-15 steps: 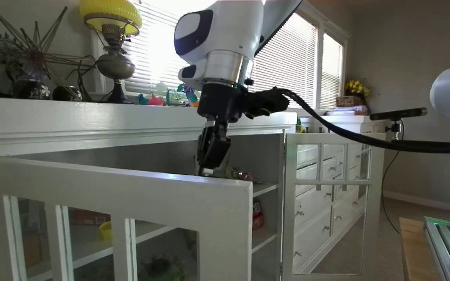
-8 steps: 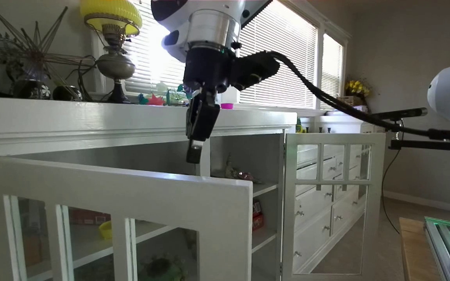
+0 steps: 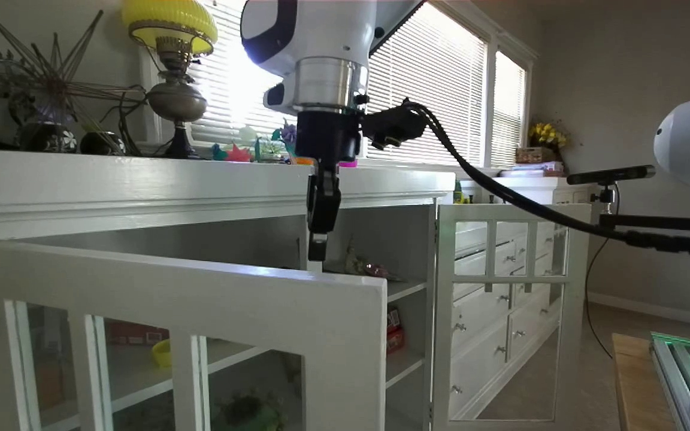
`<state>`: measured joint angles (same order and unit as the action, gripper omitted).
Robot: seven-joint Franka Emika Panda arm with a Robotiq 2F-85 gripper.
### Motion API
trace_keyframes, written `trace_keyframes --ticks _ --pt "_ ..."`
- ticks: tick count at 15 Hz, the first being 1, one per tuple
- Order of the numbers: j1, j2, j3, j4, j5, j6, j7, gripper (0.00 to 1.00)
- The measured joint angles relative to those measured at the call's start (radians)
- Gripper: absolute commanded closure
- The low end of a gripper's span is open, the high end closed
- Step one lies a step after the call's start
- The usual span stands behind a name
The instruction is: Open the left cupboard door
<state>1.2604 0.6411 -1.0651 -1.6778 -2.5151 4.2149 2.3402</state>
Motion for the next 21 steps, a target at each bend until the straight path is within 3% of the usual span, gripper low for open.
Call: trace_keyframes --ticks 3,9,21 --pt "0.008 0.008 0.023 -0.04 0.0 0.0 0.007 1.0" --pt "-0.01 0.004 0.13 -0.053 0.0 0.0 0.004 1.0" --pt "-0.081 0.002 0.296 -0.053 0.0 0.0 -0.011 1.0"
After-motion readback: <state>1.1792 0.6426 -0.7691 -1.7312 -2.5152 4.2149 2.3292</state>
